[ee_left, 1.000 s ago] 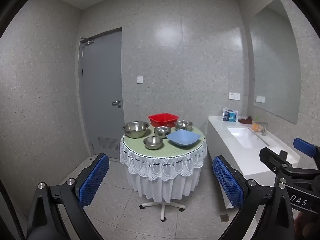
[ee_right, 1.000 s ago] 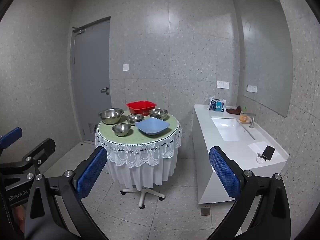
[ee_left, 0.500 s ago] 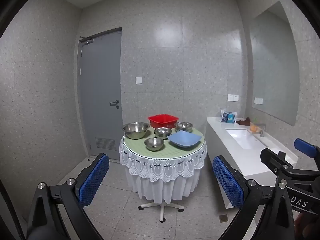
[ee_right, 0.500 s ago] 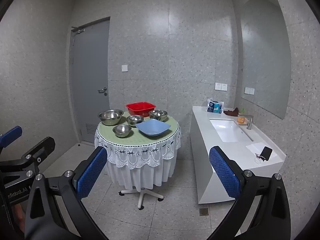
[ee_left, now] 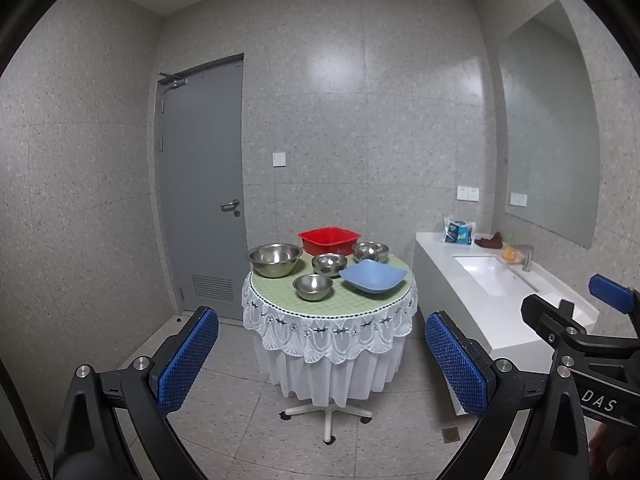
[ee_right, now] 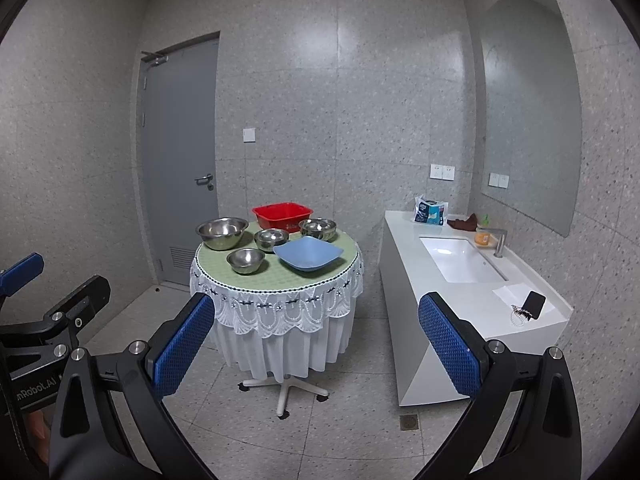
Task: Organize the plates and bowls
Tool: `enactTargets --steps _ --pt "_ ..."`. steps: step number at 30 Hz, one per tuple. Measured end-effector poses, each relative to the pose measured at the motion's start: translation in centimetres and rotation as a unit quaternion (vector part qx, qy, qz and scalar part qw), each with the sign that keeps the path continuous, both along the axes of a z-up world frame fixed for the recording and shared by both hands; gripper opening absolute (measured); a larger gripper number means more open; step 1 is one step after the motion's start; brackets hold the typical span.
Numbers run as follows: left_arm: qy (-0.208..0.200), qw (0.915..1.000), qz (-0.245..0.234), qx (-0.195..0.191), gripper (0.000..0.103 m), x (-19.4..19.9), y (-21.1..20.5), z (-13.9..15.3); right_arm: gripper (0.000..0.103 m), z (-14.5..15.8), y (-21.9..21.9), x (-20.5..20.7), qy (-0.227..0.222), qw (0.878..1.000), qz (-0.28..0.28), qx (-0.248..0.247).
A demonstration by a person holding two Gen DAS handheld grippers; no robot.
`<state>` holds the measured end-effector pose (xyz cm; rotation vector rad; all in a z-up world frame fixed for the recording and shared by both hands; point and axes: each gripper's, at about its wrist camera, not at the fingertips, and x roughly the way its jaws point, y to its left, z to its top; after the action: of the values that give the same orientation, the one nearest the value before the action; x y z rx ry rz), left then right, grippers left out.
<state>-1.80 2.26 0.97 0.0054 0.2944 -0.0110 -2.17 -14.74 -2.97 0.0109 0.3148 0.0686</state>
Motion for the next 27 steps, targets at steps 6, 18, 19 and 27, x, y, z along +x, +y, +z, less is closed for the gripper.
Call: enactTargets --steps 6,18,19,27 --pt "-0.001 1.0000 0.002 0.001 0.102 -0.1 0.0 0.2 0.103 -0.2 0.9 0.3 0.001 1.000 -0.001 0.001" --pt "-0.001 1.0000 0.000 -0.001 0.102 0.0 0.0 0.1 0.103 -0.5 1.3 0.6 0.001 1.000 -0.003 0.001" --pt "-0.001 1.0000 0.000 -0.001 0.102 -0.1 0.0 0.1 0.103 -0.6 1.4 0.6 0.001 1.000 -0.003 0.001" --pt "-0.002 1.0000 0.001 0.000 0.102 0.0 0.0 0.0 0.103 -0.9 1.8 0.9 0.002 1.000 -0.003 0.002"
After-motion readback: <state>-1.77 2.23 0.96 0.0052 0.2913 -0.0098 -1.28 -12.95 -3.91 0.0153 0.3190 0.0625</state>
